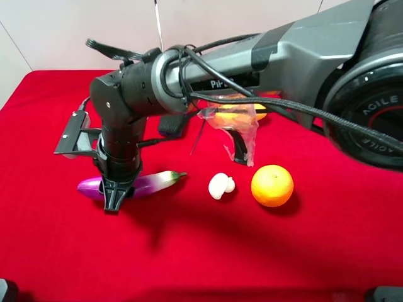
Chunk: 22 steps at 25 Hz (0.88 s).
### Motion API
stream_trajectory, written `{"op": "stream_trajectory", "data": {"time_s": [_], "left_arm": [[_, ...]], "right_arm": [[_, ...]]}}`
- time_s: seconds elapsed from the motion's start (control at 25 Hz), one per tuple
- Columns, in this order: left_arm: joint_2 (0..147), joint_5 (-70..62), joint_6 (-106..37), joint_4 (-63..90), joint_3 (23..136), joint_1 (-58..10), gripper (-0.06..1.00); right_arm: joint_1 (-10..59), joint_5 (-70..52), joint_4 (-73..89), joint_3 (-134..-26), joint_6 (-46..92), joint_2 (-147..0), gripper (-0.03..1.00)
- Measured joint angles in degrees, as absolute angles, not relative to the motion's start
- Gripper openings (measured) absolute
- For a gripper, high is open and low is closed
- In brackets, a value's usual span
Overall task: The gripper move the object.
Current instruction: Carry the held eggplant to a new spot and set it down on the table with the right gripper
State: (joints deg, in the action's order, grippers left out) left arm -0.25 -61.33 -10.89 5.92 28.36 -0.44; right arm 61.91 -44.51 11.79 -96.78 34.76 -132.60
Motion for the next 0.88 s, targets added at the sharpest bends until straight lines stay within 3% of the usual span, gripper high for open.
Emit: {"op": "stream_trajectory", "data": {"time_s": [0.88], "left_arm": [[-0.2, -61.3, -10.9, 5.9, 28.4, -0.4, 0.98]], "right_arm": [[61.8, -64.7, 6.3, -108.9, 29.1, -127.6, 0.39]]}}
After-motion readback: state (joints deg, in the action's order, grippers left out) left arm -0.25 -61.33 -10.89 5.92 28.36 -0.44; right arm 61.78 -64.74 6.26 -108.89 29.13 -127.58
